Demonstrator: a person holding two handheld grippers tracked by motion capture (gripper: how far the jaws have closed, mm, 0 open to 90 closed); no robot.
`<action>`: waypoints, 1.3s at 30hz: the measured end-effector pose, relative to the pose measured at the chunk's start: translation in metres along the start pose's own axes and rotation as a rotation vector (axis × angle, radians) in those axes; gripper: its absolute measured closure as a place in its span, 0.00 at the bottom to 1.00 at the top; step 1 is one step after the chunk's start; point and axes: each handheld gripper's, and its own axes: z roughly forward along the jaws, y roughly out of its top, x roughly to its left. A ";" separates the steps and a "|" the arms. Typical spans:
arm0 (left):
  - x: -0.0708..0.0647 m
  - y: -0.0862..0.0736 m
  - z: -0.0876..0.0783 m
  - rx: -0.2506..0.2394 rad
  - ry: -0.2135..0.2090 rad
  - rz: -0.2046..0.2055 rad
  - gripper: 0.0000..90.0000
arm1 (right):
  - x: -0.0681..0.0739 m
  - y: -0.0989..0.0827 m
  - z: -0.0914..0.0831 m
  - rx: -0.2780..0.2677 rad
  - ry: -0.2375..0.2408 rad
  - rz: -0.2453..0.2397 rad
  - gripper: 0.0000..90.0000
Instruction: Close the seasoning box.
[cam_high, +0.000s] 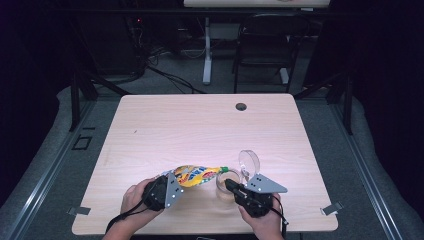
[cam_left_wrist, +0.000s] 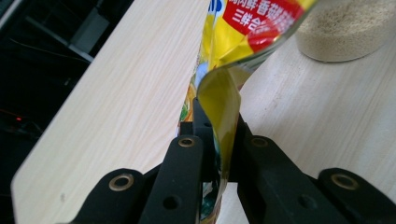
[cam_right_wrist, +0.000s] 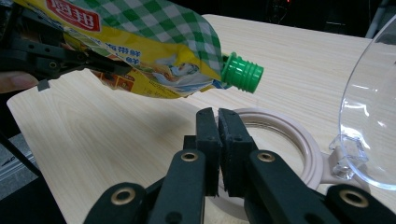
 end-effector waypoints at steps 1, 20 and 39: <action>0.000 -0.001 0.000 0.002 -0.005 -0.009 0.99 | 0.000 0.000 0.000 0.000 -0.001 0.000 0.97; 0.023 -0.031 0.019 -0.077 -0.117 -0.274 0.98 | -0.005 -0.004 -0.003 0.002 -0.022 0.023 0.95; 0.045 -0.062 0.023 -0.136 -0.178 -0.607 0.97 | -0.009 -0.003 -0.003 0.009 -0.019 0.025 0.94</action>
